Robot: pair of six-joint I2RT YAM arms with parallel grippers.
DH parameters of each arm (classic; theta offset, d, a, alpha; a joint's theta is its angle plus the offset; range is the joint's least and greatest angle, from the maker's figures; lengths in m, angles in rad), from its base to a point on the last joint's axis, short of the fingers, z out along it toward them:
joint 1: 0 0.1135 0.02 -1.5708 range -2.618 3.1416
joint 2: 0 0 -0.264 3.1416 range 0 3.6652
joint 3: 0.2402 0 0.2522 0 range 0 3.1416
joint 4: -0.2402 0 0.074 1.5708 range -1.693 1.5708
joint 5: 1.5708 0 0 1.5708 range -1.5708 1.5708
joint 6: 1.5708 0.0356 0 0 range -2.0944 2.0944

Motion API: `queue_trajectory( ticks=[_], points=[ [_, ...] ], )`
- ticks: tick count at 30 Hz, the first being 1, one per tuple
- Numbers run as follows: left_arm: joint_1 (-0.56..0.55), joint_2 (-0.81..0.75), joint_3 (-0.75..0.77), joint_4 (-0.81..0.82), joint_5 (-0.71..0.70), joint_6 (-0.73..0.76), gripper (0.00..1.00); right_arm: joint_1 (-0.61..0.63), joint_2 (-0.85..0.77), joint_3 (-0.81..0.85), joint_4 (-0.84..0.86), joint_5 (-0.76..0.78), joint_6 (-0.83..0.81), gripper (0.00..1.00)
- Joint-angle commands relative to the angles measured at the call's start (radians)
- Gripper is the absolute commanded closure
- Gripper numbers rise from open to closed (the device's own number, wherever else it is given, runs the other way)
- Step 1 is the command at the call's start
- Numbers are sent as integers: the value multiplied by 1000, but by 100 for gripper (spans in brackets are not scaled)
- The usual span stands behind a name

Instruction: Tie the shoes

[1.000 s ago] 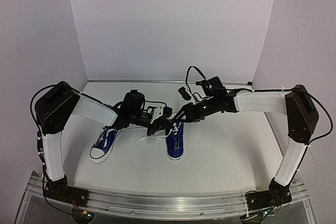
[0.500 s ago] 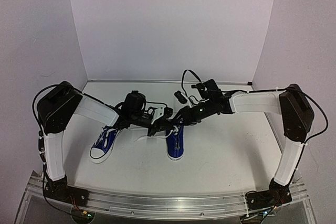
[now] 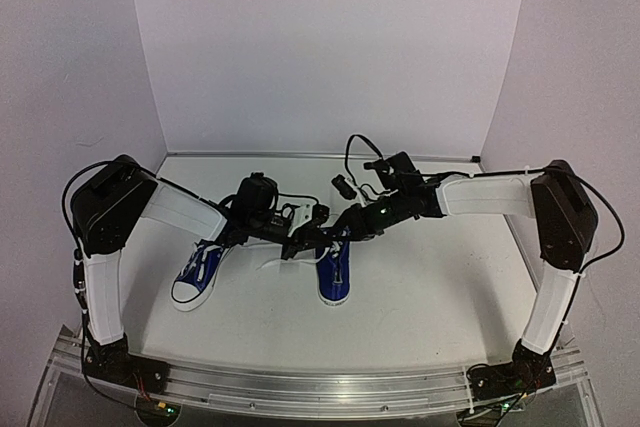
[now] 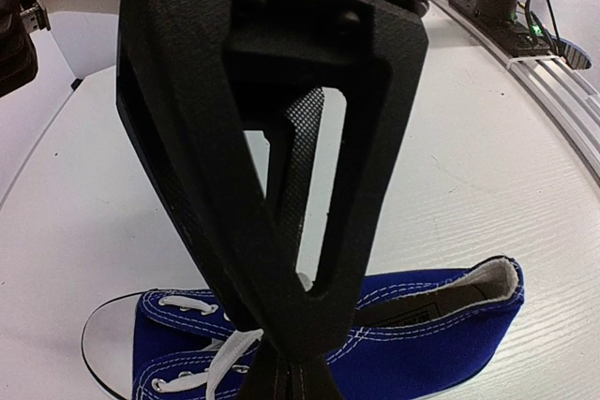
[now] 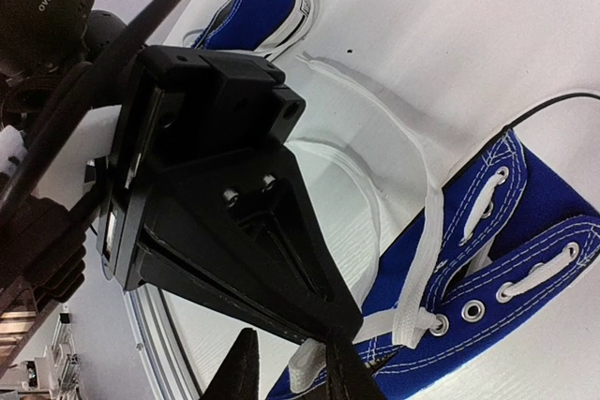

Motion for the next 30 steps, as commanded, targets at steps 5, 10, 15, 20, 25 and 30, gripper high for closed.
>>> queue_trajectory(
  ticks=[5,10,15,20,25,30],
  points=[
    [3,14,44,14,22,-7,100,7,0,14,-9,21,-29,79],
    [3,16,46,15,24,-13,100,7,6,19,-13,25,-25,99],
    [15,-8,55,-43,-9,-25,71,7,12,21,-20,33,-17,100],
    [91,-101,102,-379,-87,43,53,7,7,20,-23,48,-13,100],
    [135,-84,228,-807,-304,139,50,7,14,31,-23,53,-6,100],
    [144,-20,296,-942,-468,139,50,7,25,39,-22,59,2,100]
  ],
)
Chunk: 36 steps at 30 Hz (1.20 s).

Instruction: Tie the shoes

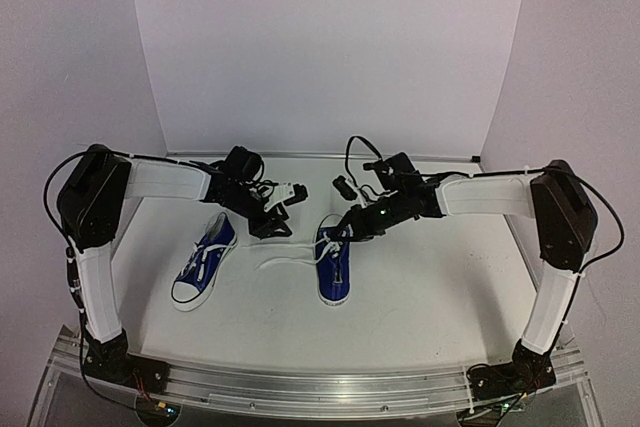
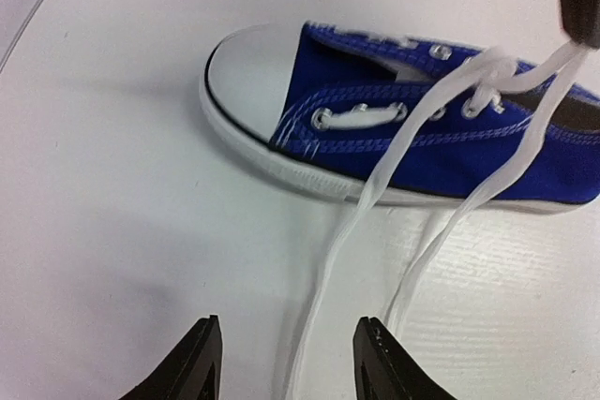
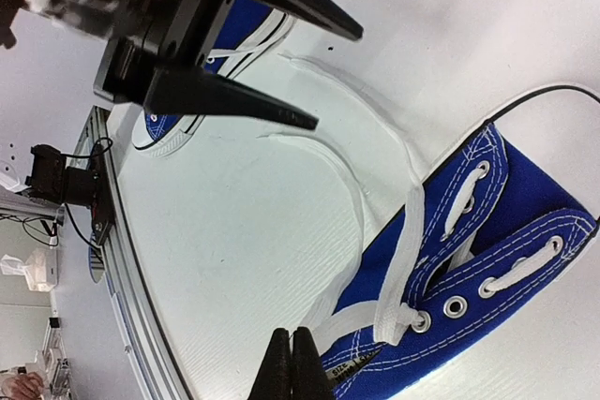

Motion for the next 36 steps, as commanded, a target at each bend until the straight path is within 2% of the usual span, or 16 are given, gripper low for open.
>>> queue_trajectory(
  ticks=[1,8,15,18,21,23,27,30,36],
  points=[
    [-3,42,88,-267,-174,37,51,5,25,38,-5,18,10,100],
    [1,138,175,-338,-230,38,53,4,28,48,-7,45,26,100],
    [13,190,223,-389,-244,33,61,2,33,64,-7,74,44,100],
    [14,201,236,-429,-235,32,74,-2,34,67,-7,92,51,100],
    [15,191,235,-460,-228,32,94,-10,35,66,-7,102,61,100],
    [14,167,221,-465,-219,24,100,-14,36,64,-7,115,67,100],
    [-4,69,183,-487,-216,-12,100,-26,44,64,-7,127,83,100],
    [-58,-30,128,-495,-257,-35,100,-30,52,68,-4,130,90,100],
    [-247,-215,45,-564,-265,-66,100,-39,67,86,-4,131,92,100]
  ],
)
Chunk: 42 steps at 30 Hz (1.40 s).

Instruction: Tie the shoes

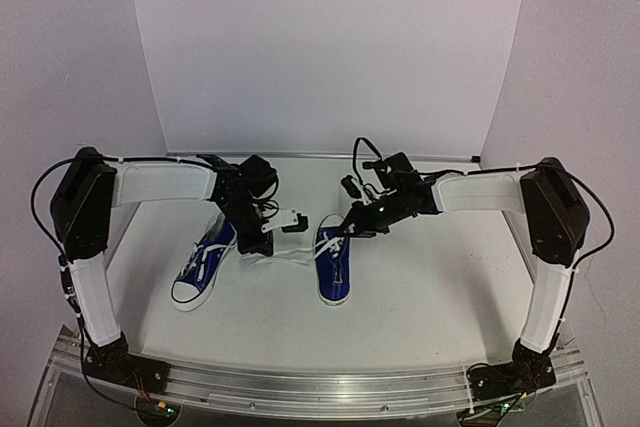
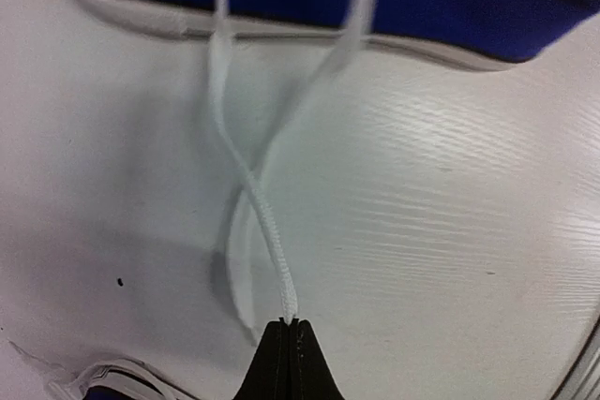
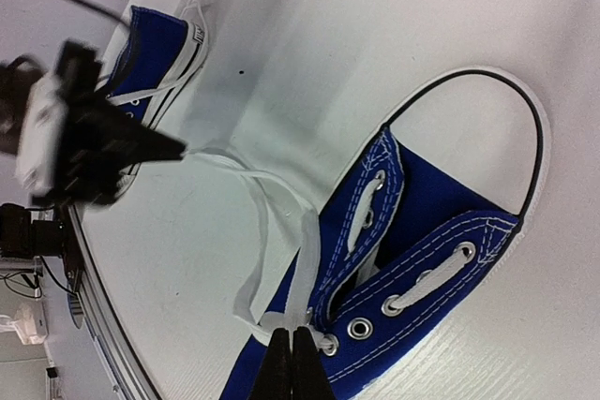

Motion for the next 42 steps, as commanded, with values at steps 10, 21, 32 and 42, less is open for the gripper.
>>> queue_trajectory(
  ticks=[10,21,32,42],
  points=[
    [-350,-170,83,-26,142,39,100,-34,35,83,11,-33,-26,100],
    [-376,106,287,332,297,240,100,-40,28,89,11,-89,-61,100],
    [-375,260,274,657,265,268,86,-40,36,83,13,-136,-86,100],
    [-367,167,203,711,183,177,59,-39,39,93,16,-149,-79,100]
  ],
)
